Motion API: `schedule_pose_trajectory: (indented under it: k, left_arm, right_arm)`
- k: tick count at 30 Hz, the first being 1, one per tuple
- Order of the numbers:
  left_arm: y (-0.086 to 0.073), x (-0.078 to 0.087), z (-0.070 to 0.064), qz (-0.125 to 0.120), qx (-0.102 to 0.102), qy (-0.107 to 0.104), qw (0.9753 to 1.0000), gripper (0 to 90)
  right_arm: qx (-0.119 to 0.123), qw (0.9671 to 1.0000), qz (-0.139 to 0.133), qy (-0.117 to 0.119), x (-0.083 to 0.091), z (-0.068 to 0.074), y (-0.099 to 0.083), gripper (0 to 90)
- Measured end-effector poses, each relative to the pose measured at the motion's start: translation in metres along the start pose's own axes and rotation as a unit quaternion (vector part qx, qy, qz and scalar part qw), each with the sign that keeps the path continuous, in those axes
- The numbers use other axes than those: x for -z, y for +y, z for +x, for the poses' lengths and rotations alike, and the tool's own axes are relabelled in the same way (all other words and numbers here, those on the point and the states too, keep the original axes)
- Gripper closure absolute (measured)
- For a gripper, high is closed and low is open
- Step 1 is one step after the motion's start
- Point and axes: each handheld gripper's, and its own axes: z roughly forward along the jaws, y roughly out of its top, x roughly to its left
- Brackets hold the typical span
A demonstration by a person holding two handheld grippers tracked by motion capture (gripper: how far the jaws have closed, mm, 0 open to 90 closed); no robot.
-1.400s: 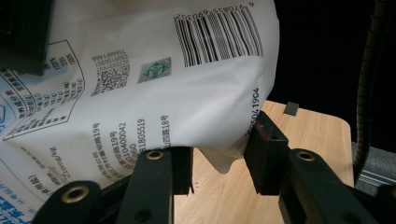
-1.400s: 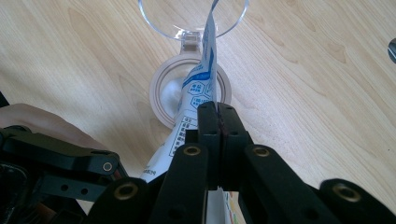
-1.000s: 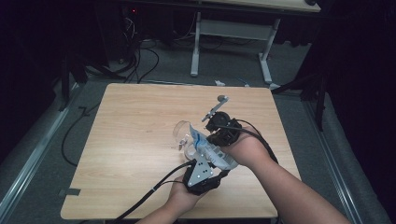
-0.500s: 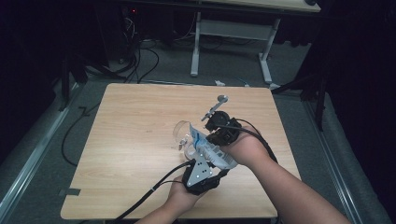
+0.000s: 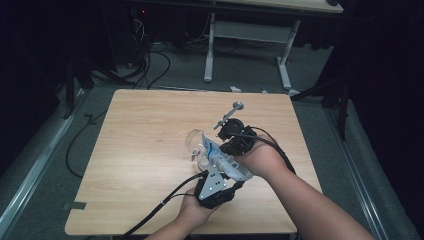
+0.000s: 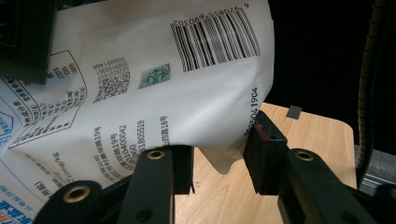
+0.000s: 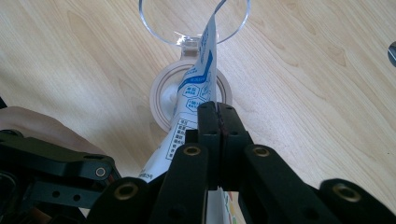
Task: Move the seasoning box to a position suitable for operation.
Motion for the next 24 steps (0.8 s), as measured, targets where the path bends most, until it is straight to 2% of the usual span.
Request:
schedule_pose_trajectory:
  k: [24]
  left_arm:
    - [0.0024, 0.0005, 0.0022, -0.006, 0.002, 0.003, 1.0, 66.6]
  right_arm:
    - [0.004, 1.0, -0.001, -0.003, -0.0002, -0.0005, 0.0037, 90.0]
